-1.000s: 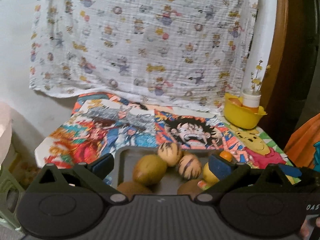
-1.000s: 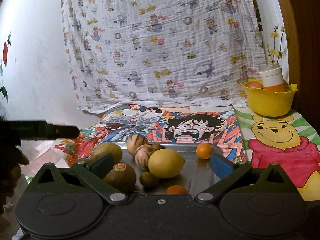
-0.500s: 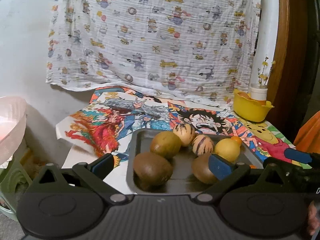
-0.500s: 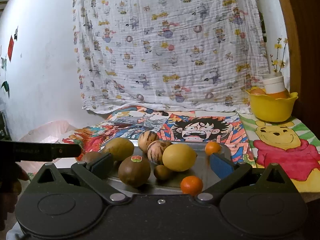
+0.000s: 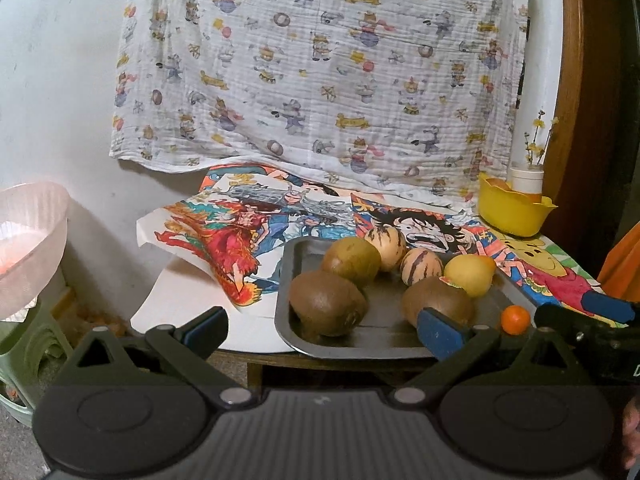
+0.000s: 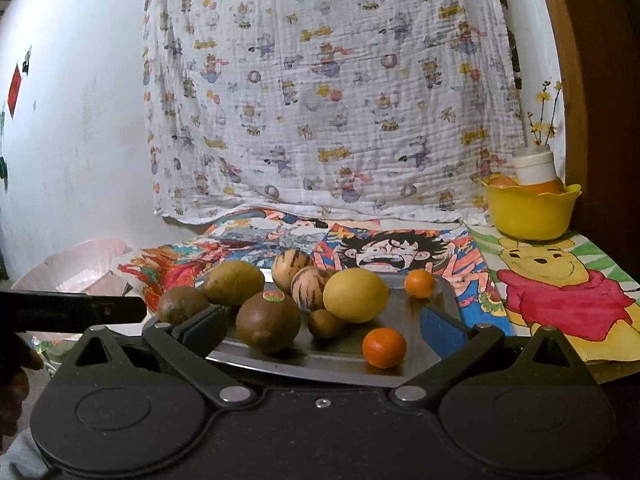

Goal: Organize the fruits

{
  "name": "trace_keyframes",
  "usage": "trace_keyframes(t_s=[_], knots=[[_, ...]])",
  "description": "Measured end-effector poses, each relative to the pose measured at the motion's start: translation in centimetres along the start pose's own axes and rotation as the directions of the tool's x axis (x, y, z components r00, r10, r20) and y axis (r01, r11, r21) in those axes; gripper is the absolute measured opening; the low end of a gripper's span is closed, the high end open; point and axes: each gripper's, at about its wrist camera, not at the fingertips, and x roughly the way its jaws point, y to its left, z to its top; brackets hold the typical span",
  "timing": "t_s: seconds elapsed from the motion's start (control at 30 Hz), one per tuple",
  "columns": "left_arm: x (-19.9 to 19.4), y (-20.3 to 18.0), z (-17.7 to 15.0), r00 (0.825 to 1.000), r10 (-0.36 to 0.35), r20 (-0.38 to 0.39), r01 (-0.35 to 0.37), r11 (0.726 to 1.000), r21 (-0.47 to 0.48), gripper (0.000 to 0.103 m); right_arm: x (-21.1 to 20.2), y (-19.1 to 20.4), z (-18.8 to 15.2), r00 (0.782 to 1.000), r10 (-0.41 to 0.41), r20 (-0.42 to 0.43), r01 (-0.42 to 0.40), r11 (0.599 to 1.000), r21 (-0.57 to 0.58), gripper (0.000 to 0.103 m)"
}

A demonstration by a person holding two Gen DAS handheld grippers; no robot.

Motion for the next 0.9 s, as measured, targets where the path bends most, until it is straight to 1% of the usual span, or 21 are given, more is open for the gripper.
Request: trace_keyframes(t_s=[0.2,0.9], knots=[[-0.14,-0.13,-0.29,1.000,0.008,0.004,-0.008,1.000,0.004,0.102,0.10,-0.29,-0.32,1.000,-0.006,-0.005,0.007,1.000,0.018,0.102],[-0.22,0.13,-0.51,1.000,0.006,-0.013,-0.006,1.000,0.003,0.102,0.18,-0.17,-0.52,1.000,0.003,-0.018,-0.003,1.000,0.015,0.102]])
